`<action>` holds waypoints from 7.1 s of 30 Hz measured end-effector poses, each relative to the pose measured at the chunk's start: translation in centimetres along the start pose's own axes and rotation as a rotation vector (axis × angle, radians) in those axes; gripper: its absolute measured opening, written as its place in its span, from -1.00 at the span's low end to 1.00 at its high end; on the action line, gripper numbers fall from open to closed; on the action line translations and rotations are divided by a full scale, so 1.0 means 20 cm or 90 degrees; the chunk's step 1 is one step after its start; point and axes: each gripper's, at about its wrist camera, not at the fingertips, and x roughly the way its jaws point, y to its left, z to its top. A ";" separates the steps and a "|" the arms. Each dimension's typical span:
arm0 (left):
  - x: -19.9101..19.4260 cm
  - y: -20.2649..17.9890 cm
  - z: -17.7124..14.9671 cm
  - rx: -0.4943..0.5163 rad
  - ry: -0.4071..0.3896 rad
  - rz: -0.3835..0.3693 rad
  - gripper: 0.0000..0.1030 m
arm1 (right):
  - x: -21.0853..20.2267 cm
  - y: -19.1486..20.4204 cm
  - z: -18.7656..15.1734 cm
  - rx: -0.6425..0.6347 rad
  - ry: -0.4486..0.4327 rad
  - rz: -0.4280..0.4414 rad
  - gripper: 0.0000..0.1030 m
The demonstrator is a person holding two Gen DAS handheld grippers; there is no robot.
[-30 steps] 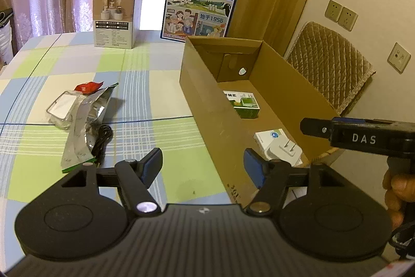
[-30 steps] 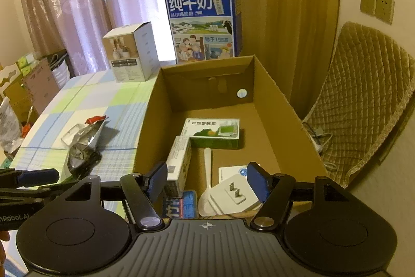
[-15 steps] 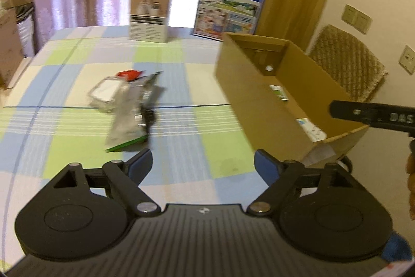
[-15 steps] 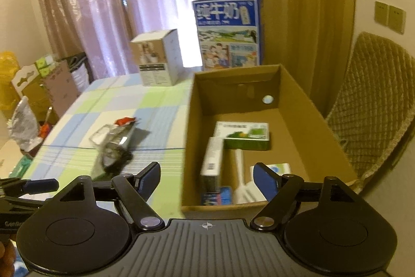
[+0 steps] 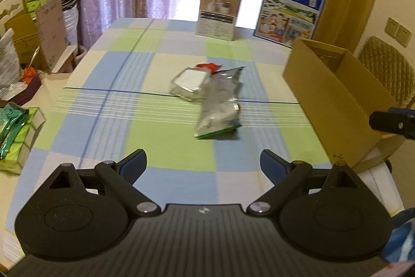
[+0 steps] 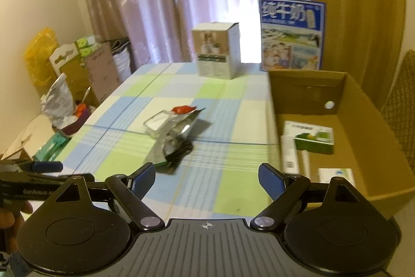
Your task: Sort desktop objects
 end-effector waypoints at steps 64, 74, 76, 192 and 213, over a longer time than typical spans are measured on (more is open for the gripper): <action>1.13 -0.07 0.39 -0.045 0.100 -0.160 0.33 | 0.98 -0.18 -0.07 0.095 0.123 0.003 0.61; 1.03 0.03 0.34 -0.016 0.098 -0.108 -0.12 | 1.03 -0.16 -0.03 0.118 0.112 0.030 0.56; 1.01 0.06 0.33 -0.024 0.094 -0.107 -0.12 | 1.05 -0.15 -0.02 0.125 0.115 0.044 0.35; 0.87 -0.36 0.07 0.438 0.337 -0.118 -0.40 | 0.76 -0.03 -0.27 -0.048 0.213 -0.016 -0.79; 0.55 -0.37 0.11 0.416 0.293 -0.111 -0.42 | 0.50 -0.11 -0.19 0.085 0.130 0.017 -0.79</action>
